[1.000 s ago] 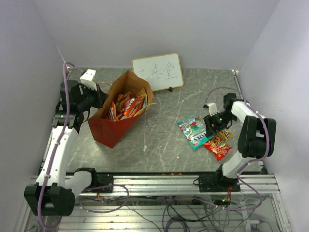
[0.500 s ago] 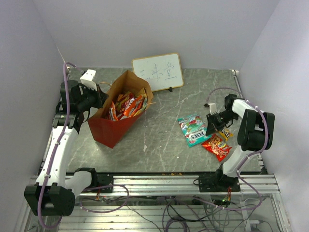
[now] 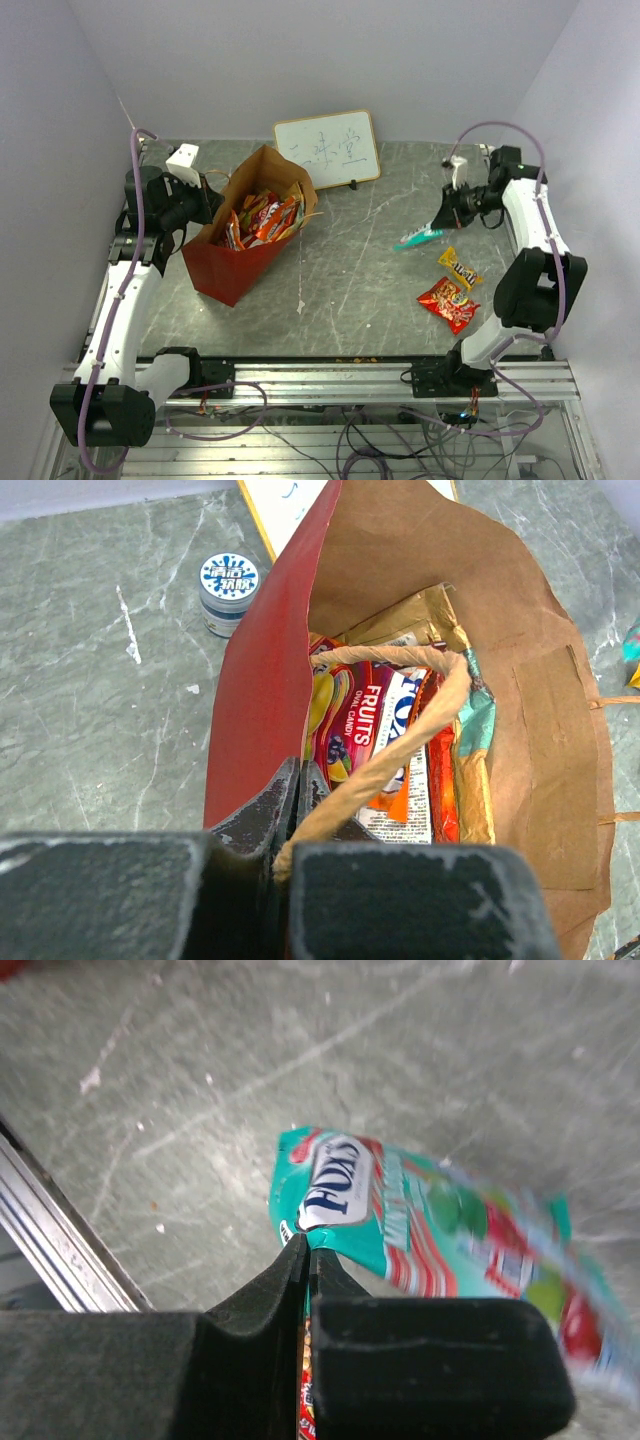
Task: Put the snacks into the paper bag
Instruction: Pick up the snack from the center of the board, then place the snack in the paper bag.
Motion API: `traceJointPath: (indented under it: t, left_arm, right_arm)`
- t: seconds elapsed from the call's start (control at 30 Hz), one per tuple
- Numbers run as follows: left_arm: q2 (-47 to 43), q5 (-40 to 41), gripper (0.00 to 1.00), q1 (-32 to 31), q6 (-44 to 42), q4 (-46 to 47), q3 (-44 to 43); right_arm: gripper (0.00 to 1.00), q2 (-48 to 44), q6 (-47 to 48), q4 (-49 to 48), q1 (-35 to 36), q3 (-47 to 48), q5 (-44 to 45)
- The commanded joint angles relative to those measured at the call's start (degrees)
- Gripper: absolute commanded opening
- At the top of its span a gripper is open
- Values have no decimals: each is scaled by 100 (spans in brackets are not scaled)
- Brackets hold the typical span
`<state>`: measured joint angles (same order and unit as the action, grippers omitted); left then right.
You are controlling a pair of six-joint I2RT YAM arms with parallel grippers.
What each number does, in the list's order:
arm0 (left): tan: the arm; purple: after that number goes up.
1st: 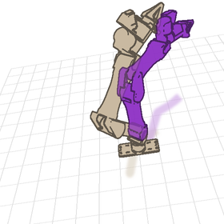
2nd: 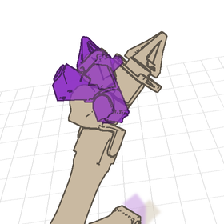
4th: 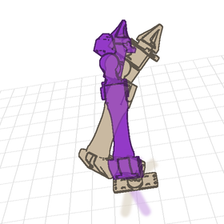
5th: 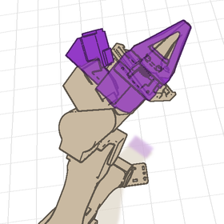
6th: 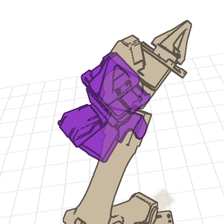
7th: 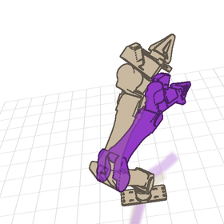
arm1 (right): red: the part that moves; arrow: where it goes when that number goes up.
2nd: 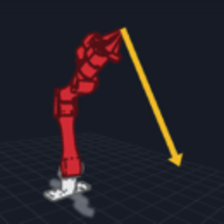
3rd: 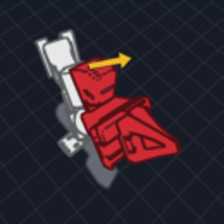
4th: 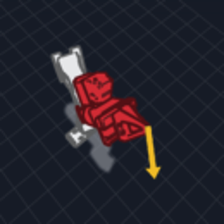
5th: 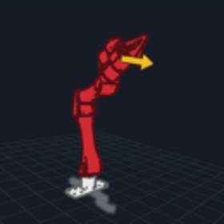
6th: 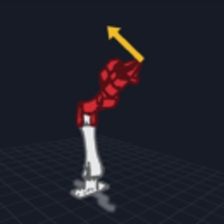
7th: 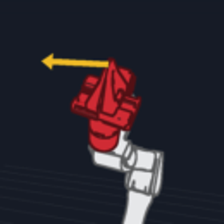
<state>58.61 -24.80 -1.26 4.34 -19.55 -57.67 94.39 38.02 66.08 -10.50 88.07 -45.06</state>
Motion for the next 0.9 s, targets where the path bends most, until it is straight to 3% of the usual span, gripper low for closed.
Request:
traceJointPath:
  t: [0.0, 0.13, 0.23, 0.5, 0.7, 0.87]
  left_arm:
    - [-43, -196, 7, 38, -33, 218, 26]
    - [-12, -195, 7, 38, -20, 259, 36]
    - [-3, -181, 7, 38, -43, 344, 114]
    - [-149, -81, 7, 38, -150, 473, 277]
    - [-232, -26, 7, 38, -215, 453, 320]
    - [-289, -16, 7, 39, -189, 443, 305]
  right_arm:
    - [0, -316, -619, 72, 29, 814, -768]
    - [0, -383, -1342, -391, 296, 1651, -1130]
    - [0, -507, -2175, -1310, 770, 2106, -1258]
    - [0, -759, -3693, -4082, 2438, 1978, -948]
    - [0, 459, -3773, -3619, 3427, 3491, -768]
    - [0, 1242, -3172, -2993, 4479, 4423, -140]
